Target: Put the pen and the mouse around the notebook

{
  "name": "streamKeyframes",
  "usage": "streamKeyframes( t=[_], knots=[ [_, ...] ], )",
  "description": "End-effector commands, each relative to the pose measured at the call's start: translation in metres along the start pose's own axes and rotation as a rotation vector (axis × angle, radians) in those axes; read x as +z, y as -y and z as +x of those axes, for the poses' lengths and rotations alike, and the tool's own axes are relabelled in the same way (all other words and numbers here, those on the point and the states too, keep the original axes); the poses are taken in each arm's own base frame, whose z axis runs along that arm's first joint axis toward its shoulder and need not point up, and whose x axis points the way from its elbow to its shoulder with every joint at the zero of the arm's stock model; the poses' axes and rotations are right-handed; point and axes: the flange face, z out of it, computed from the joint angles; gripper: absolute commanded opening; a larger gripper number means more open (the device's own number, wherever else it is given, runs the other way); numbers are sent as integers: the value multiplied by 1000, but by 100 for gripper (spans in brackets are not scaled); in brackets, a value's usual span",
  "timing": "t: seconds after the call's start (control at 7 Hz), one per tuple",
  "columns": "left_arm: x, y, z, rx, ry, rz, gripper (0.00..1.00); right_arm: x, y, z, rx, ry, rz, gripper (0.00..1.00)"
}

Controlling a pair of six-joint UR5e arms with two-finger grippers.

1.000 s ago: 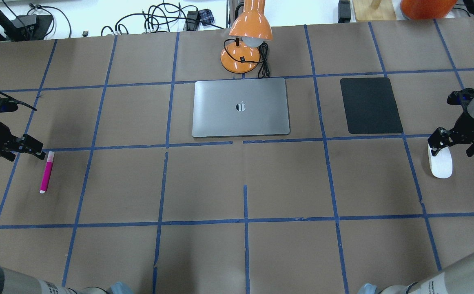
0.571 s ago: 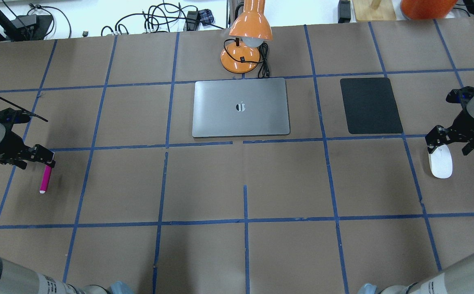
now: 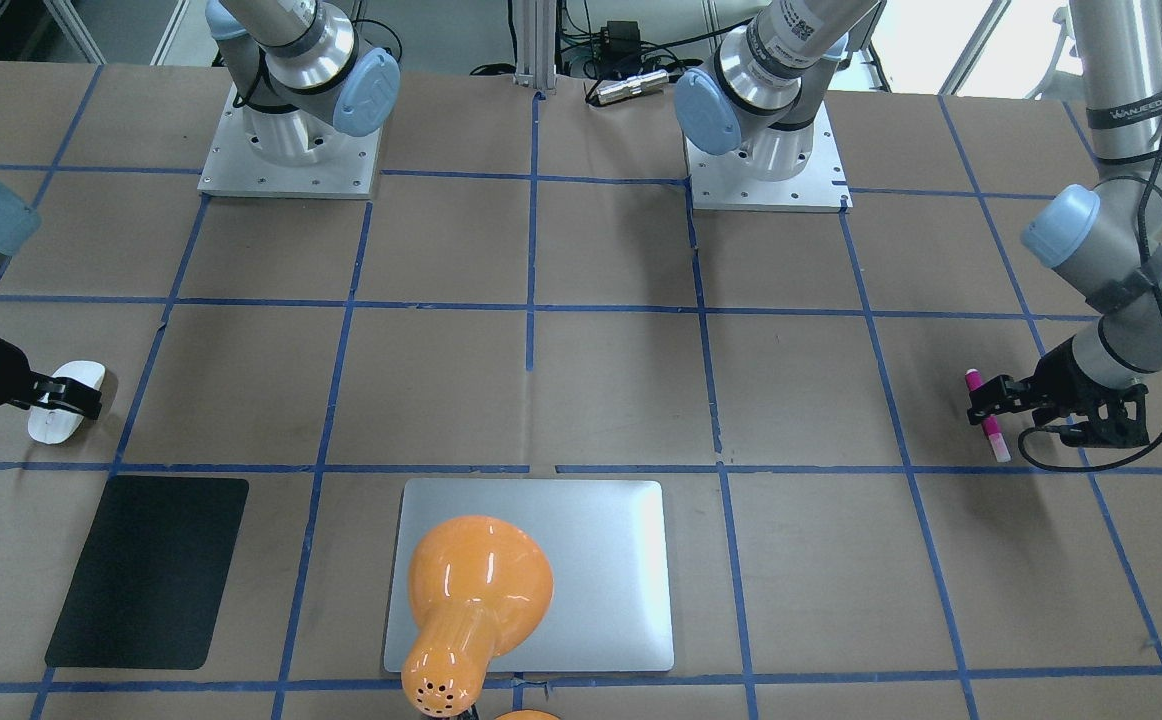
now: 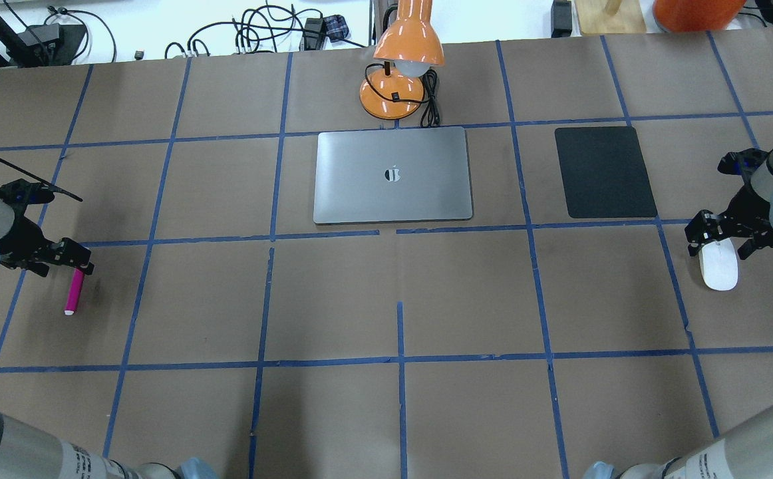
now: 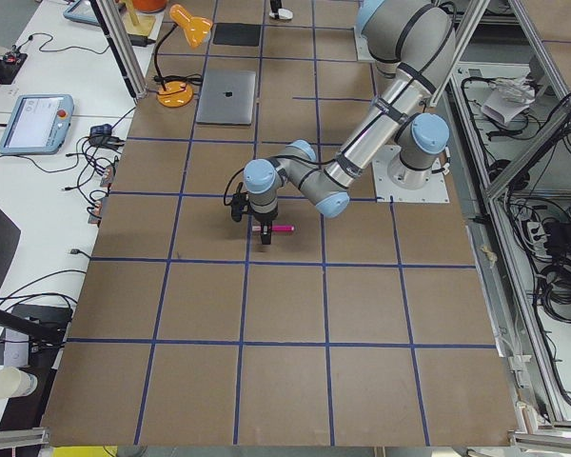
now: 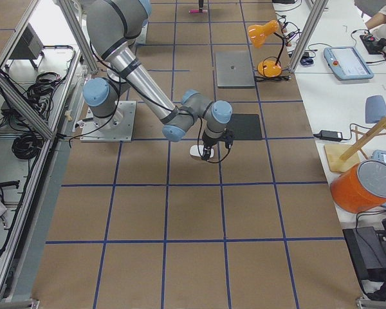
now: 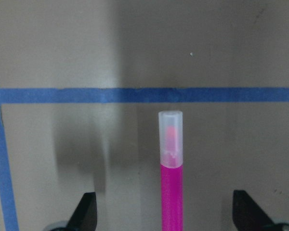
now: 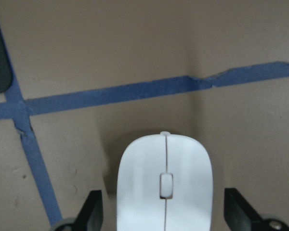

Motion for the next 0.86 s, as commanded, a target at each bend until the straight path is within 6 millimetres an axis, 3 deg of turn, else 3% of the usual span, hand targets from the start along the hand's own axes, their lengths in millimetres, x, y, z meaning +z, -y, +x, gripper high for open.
streamKeyframes(
  t=[0.0, 0.14, 0.29, 0.43, 0.57, 0.71],
  knots=[
    [6, 1, -1, -9, -6, -5, 71, 0, 1, 0, 1, 7, 3, 29],
    [6, 2, 0, -9, -4, -5, 68, -8, 3, 1, 1, 1, 19, 17],
    [5, 3, 0, -9, -2, -3, 59, -43, 15, -3, -13, -30, 84, 15],
    [4, 3, -1, -8, 0, 0, 55, -91, 45, -32, -59, -63, 143, 15],
    [4, 3, -1, -8, 0, 0, 55, -128, 71, -74, -16, -52, 132, 14],
    [3, 3, 0, -8, 0, 2, 55, -115, 109, -129, -17, -50, 116, 14]
  ],
)
